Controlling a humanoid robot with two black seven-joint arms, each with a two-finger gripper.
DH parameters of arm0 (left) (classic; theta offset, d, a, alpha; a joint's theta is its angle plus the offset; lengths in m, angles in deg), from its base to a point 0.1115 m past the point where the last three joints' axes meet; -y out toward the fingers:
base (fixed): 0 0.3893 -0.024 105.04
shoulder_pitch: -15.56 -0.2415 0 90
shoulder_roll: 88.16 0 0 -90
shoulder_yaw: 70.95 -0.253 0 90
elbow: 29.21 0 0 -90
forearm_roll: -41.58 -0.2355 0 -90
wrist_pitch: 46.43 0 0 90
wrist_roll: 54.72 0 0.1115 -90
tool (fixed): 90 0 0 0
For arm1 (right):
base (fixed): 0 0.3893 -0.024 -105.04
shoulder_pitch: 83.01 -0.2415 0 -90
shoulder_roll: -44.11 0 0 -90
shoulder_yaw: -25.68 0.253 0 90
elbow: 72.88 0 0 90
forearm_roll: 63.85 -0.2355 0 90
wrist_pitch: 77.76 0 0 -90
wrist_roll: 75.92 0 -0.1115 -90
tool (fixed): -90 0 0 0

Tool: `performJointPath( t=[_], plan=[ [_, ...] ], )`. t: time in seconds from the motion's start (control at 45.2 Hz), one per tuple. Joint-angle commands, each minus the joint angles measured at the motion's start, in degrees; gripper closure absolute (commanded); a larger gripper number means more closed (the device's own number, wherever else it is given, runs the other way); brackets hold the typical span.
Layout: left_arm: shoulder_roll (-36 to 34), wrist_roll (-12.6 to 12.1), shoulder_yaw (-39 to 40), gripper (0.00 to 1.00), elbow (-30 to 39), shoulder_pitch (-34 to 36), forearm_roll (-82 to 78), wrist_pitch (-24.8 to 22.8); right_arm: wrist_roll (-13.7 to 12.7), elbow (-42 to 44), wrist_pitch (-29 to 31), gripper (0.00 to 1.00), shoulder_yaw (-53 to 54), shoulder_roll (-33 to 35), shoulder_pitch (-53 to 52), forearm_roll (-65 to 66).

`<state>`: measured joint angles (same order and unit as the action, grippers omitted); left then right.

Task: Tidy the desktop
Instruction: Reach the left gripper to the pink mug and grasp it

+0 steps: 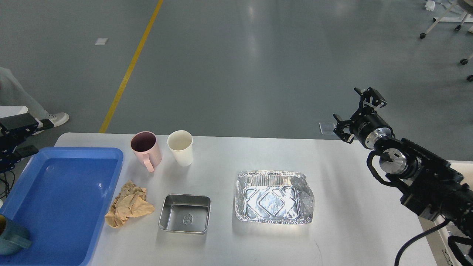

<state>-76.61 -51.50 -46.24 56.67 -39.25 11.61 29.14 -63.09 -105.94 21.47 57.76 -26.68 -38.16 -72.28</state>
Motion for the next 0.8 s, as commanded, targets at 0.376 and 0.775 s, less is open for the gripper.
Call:
performJointPath(
  t=[0.376,0.775],
  plan=[
    [28.6,-1.8,-2.9,0.04,-27.2,5.2,-3.6,3.8,0.0,0.1,-0.2,0.0,0.0,0.0,0.6,1.2],
    [47.1,-1.1,-15.7,0.07,-43.7,13.9,-3.6,11.0,0.0,0.0,-0.3,0.0,0.0,0.4,1.3,1.5]
  ],
)
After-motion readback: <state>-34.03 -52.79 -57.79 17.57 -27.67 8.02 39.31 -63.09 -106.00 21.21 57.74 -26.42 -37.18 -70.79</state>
